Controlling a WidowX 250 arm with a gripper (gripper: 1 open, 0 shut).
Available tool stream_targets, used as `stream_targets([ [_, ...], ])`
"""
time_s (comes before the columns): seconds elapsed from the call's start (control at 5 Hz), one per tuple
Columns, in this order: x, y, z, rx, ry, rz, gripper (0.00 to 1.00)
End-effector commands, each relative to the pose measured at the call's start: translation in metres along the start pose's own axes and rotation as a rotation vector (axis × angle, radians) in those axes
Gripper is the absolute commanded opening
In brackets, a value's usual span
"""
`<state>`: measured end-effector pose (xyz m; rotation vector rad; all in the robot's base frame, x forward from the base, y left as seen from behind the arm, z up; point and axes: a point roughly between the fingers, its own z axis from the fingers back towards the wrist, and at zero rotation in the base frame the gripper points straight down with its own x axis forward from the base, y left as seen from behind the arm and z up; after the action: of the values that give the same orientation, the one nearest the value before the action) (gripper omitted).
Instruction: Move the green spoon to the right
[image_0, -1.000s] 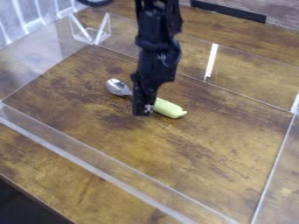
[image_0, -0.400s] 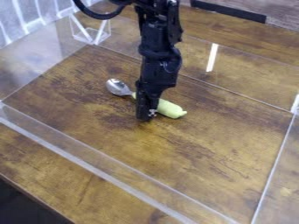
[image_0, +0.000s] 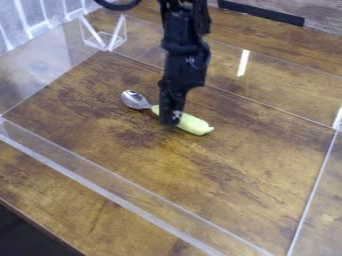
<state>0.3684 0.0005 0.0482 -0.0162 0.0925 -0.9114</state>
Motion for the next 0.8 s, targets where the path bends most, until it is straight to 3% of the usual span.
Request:
stream_targets([
  [0.0, -0.004, 0.016, 0.037, 0.078, -0.073, 0.000, 0.00],
  [0.4, 0.012, 0.026, 0.030, 0.067, -0.095, -0.097, 0.00],
  [0.6, 0.020, 0.020, 0.014, 0.054, -0.108, -0.107, 0.00],
])
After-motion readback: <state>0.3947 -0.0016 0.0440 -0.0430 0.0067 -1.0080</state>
